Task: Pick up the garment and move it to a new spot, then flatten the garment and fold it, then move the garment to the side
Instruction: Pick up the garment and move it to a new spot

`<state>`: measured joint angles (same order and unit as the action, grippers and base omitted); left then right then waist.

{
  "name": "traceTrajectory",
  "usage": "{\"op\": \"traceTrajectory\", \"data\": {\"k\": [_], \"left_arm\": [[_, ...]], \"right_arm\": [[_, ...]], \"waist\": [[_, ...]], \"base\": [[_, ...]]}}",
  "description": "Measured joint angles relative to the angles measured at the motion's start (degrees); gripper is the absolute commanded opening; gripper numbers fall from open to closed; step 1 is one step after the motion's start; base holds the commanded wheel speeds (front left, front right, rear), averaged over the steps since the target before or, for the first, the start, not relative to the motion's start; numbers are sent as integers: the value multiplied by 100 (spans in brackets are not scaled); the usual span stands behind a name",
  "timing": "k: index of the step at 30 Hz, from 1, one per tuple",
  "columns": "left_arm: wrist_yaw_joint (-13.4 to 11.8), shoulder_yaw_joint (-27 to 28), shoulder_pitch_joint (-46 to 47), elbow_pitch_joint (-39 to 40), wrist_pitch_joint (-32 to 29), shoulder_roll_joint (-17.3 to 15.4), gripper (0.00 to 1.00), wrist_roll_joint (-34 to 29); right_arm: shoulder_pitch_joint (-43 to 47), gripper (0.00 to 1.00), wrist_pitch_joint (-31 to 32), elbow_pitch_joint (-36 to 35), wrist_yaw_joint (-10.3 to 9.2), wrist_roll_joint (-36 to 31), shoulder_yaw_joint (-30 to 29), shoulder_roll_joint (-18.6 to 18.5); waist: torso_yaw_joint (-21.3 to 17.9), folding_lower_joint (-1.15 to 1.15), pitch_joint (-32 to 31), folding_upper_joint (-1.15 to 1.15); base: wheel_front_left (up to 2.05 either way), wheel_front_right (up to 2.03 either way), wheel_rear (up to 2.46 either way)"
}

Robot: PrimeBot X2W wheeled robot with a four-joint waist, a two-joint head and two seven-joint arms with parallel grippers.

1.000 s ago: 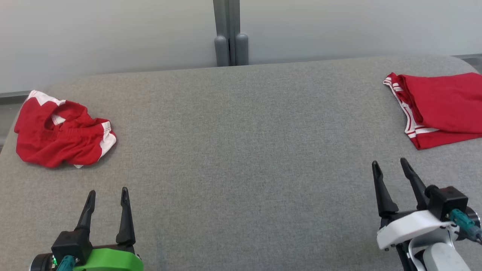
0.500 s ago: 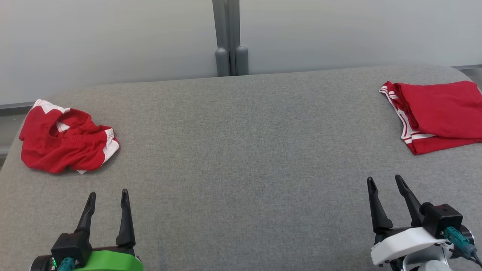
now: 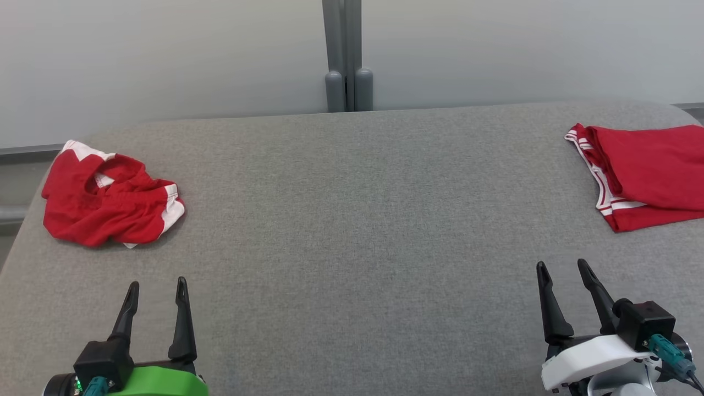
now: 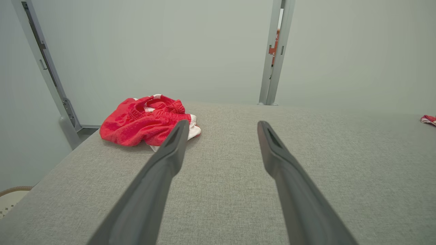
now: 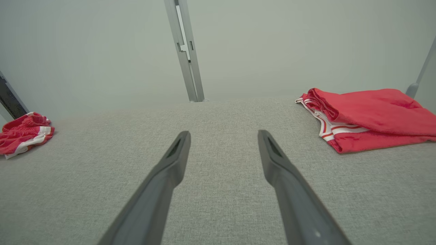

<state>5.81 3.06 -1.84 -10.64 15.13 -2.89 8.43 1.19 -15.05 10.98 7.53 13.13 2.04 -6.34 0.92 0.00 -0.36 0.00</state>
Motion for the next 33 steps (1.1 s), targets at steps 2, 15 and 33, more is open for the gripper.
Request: {"op": "traceTrajectory", "data": {"k": [2, 15, 33], "left_arm": [[-1, 41, 2, -5, 0, 3, 100, -1], [30, 160, 21, -34, 0, -93, 100, -90], [-2, 359, 4, -35, 0, -110, 100, -64]], "right_arm": [[26, 100, 0, -1, 0, 0, 4, 14], [87, 100, 0, 80, 0, 36, 105, 112], [-6, 100, 0, 249, 0, 81, 282, 131]], "waist": [[62, 0, -6, 0], [864, 0, -15, 0], [2321, 0, 94, 0]], "base": [[0, 0, 0], [0, 0, 0], [0, 0, 0]]}}
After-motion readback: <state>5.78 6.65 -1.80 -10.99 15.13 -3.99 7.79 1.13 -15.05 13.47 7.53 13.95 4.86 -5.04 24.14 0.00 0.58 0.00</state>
